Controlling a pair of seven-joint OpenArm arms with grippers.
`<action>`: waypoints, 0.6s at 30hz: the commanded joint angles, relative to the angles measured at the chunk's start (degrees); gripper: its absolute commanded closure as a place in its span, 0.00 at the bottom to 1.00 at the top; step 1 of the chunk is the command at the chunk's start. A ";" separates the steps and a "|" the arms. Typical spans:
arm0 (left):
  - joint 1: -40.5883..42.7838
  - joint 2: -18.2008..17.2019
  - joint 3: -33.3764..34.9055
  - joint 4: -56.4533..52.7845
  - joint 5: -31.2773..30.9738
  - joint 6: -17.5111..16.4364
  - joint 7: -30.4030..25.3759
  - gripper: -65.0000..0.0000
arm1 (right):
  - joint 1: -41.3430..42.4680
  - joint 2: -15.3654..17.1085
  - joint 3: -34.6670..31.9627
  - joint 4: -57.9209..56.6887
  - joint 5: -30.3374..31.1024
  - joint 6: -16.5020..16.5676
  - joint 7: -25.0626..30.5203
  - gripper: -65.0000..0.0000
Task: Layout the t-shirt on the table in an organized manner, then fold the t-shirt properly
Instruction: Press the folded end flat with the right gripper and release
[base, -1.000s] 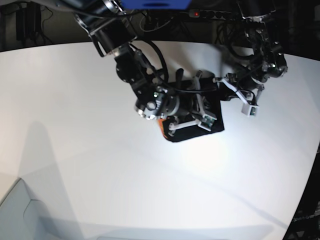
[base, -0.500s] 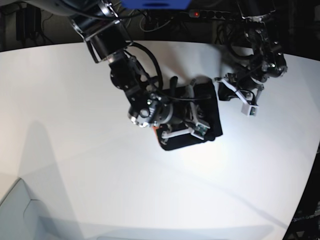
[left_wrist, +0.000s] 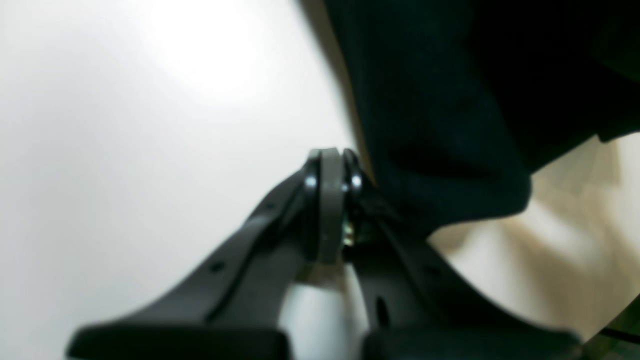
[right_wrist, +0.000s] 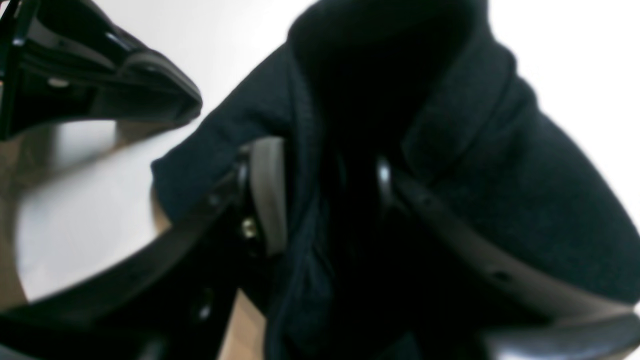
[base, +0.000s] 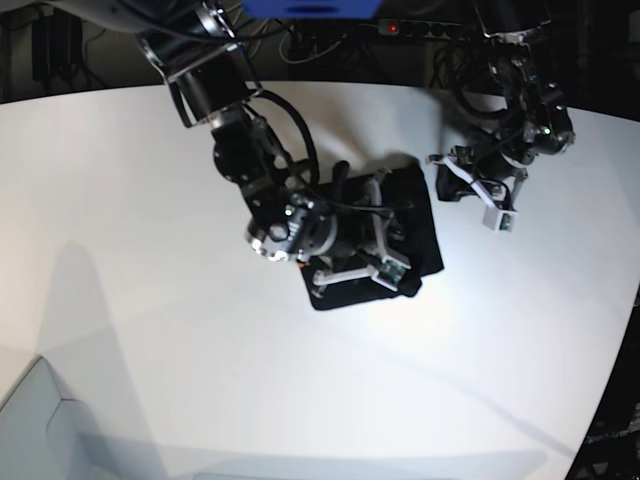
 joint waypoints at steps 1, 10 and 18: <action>-0.28 -0.25 -0.15 0.78 0.09 0.09 0.30 1.00 | 0.03 -0.75 0.00 3.18 0.88 0.15 1.28 0.60; -0.28 -0.78 -0.15 0.87 0.09 0.09 0.30 1.00 | -4.37 -0.31 0.17 13.99 0.88 0.24 1.20 0.48; 3.59 -2.97 -0.33 9.48 0.00 -0.35 0.30 1.00 | -3.93 4.52 2.99 15.48 0.79 0.07 1.28 0.47</action>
